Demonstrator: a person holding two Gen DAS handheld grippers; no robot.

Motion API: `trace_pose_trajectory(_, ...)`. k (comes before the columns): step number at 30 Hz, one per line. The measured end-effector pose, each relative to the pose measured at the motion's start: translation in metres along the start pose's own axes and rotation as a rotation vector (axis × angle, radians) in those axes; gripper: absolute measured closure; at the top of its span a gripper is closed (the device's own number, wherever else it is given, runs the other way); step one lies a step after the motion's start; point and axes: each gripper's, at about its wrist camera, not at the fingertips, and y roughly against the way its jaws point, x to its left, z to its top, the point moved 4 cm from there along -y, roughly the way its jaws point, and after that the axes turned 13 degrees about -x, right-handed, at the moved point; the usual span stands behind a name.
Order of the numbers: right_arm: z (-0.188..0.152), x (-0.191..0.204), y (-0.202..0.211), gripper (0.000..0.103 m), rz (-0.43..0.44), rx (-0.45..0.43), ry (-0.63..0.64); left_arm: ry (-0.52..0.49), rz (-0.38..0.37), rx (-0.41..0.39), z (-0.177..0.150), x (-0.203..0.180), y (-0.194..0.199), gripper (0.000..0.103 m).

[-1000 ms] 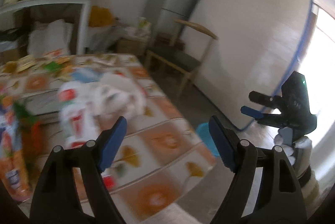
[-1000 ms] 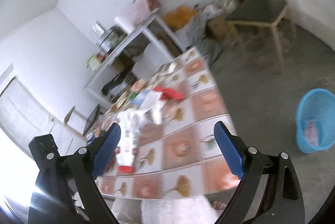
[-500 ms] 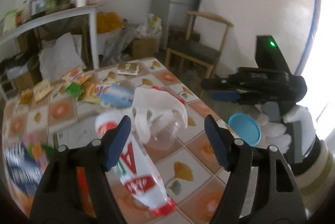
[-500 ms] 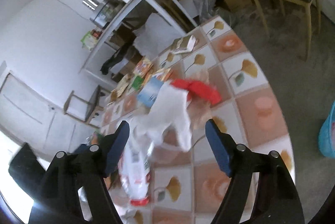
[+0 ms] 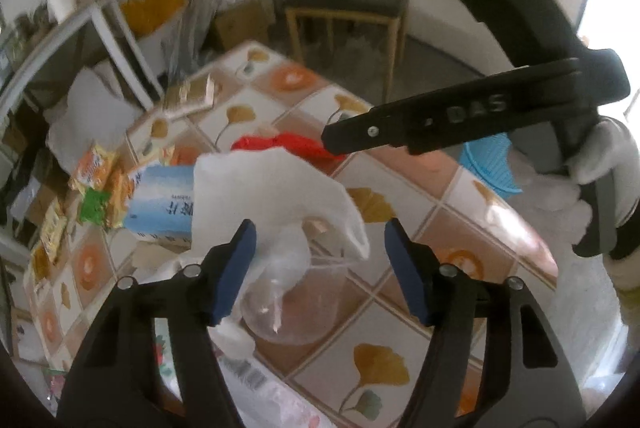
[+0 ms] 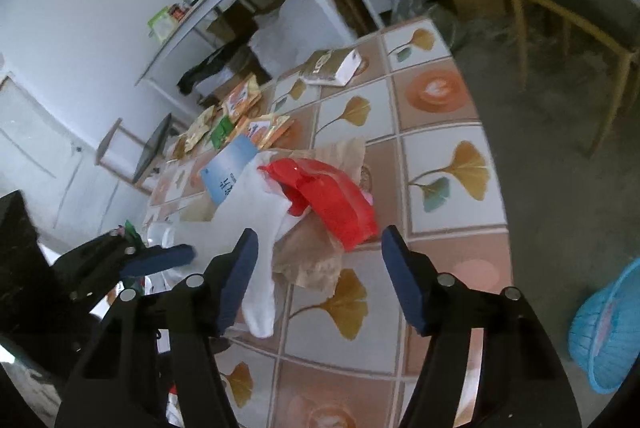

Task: Collect trash
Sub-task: 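Grasp the white tissue with the left gripper while the right grasps the red plastic bag, then carry the white tissue and red plastic bag with both grippers to the wastebasket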

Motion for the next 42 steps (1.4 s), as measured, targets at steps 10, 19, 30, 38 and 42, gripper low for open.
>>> trace_pose_trajectory(10, 0.006, -0.026, -0.05, 0.045, 0.08, 0.094, -0.158, 0.101, 0.04, 0.082, -0.002, 0.025, -0.014, 0.08)
trace_pose_trajectory(19, -0.001, -0.027, -0.054, 0.067, 0.077, 0.099, -0.182, 0.134, 0.034, 0.057, -0.006, 0.038, -0.003, 0.098)
trace_pose_trajectory(30, 0.012, -0.029, -0.024, 0.081, 0.123, 0.014, -0.241, 0.191, 0.041, -0.096, 0.014, 0.051, 0.039, 0.099)
trace_pose_trajectory(38, 0.025, -0.023, 0.01, 0.087, 0.166, -0.063, -0.26, 0.232, 0.06, -0.21, 0.032, 0.06, 0.078, 0.099)
trace_pose_trajectory(42, 0.029, -0.017, 0.029, 0.087, 0.185, -0.1, -0.257, 0.241, 0.052, -0.258, 0.04, 0.057, 0.096, 0.099)
